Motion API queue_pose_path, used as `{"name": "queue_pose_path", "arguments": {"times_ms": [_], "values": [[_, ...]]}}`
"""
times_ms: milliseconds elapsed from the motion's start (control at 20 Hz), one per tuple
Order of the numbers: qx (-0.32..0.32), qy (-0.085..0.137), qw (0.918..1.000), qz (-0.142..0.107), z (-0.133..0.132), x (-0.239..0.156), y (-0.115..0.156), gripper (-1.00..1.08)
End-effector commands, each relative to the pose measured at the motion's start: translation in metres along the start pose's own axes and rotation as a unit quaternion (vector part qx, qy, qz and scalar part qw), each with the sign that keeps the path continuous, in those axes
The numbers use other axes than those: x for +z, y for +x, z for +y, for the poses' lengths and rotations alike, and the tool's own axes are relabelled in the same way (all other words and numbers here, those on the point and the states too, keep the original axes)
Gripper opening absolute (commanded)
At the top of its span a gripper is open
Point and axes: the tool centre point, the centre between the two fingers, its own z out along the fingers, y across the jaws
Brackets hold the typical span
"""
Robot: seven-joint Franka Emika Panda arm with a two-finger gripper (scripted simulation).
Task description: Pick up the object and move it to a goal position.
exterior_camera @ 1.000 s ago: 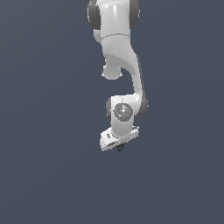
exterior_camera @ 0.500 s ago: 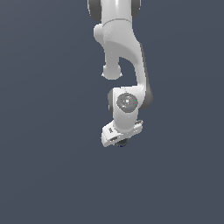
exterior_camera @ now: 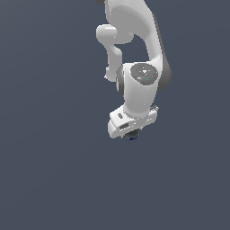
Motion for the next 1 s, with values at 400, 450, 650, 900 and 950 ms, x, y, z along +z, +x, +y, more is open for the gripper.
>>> {"name": "queue_pose_path", "arguments": {"times_ms": [400, 450, 650, 900, 950], "values": [[0.000, 0.000, 1.0000, 0.001, -0.029, -0.126, 0.002, -1.00], [0.000, 0.000, 1.0000, 0.001, -0.031, -0.138, 0.003, -1.00], [0.000, 0.000, 1.0000, 0.001, -0.041, -0.183, 0.005, -1.00], [0.000, 0.000, 1.0000, 0.001, -0.051, -0.228, 0.007, -1.00], [0.000, 0.000, 1.0000, 0.001, -0.052, -0.235, 0.008, -1.00]]}}
